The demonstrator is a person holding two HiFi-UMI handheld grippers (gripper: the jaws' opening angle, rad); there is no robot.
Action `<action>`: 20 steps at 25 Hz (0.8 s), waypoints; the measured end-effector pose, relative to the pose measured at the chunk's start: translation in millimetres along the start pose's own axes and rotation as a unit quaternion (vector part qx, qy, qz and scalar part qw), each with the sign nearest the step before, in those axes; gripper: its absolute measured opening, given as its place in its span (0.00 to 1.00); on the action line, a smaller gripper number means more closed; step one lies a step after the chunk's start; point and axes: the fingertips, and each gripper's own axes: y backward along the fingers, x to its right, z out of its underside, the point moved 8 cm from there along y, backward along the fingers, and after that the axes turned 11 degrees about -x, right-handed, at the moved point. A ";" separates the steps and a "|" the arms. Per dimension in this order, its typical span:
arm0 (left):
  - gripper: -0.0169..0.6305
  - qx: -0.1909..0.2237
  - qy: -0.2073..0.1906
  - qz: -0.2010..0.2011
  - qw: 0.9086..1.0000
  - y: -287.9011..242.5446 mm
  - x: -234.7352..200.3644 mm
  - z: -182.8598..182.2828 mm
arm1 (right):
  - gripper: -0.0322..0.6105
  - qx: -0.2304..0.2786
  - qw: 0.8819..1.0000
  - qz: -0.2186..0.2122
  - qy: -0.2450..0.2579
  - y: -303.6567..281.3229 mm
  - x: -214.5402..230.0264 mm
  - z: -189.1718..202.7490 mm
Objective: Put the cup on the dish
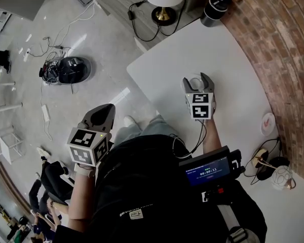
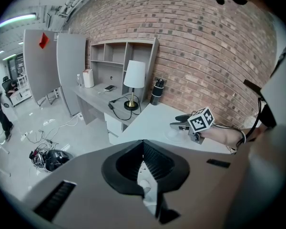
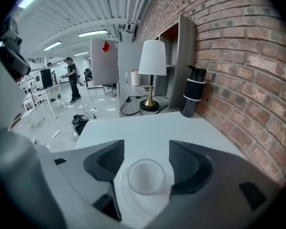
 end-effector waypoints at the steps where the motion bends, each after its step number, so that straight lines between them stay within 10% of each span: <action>1: 0.04 0.001 0.000 0.003 1.000 0.7 -1.6 0.3 | 0.48 -0.001 1.000 0.005 -0.003 4.2 -0.6 -3.1; 20: 0.04 0.070 -0.034 0.071 0.994 14.7 -20.2 -24.9 | 0.48 0.076 0.997 -0.001 -0.001 106.1 -38.4 -94.0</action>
